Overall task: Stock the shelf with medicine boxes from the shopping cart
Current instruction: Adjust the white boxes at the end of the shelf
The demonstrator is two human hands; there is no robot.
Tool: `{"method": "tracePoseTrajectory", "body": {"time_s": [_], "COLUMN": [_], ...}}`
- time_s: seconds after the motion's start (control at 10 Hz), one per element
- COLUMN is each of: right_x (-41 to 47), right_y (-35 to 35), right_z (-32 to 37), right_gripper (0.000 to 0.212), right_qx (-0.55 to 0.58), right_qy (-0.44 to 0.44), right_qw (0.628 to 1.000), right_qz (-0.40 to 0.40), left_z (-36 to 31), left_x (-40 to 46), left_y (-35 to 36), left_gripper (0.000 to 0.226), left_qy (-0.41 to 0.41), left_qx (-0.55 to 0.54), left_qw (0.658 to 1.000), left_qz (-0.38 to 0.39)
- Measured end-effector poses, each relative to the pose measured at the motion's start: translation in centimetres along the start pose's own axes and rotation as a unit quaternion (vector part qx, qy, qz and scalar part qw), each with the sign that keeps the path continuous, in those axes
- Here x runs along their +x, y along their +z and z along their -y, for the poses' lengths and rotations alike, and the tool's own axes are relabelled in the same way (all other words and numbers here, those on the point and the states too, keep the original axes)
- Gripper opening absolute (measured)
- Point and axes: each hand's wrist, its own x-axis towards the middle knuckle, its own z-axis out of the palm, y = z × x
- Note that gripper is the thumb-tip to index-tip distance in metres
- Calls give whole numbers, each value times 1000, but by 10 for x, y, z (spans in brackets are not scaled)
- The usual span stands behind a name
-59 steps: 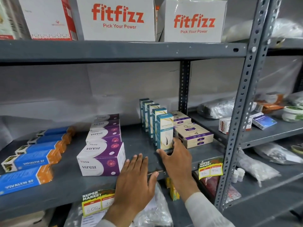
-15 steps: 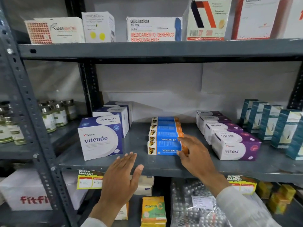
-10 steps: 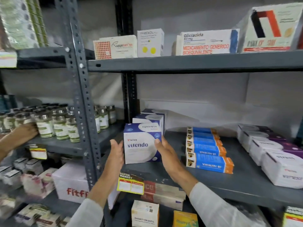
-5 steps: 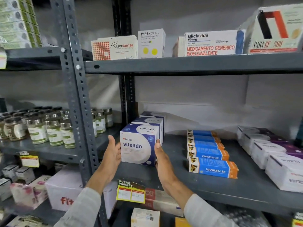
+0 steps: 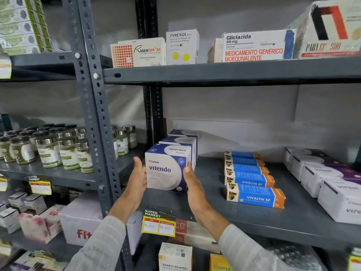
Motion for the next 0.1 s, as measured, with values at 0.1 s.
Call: {"method": "tracePoseTrajectory", "body": {"time_s": [0.1], "right_x": [-4], "right_y": [1], "right_z": [5], "right_gripper": [71], "right_qx": [-19], "right_qy": [-5], "right_qw": [1000], "right_qz": [4], "left_z": [-2], "left_x": [-5], "left_y": [3], "left_gripper": [69], "left_qy": [12], "left_qx": [-8], "left_qw": [1000], "left_qz": [-17]}}
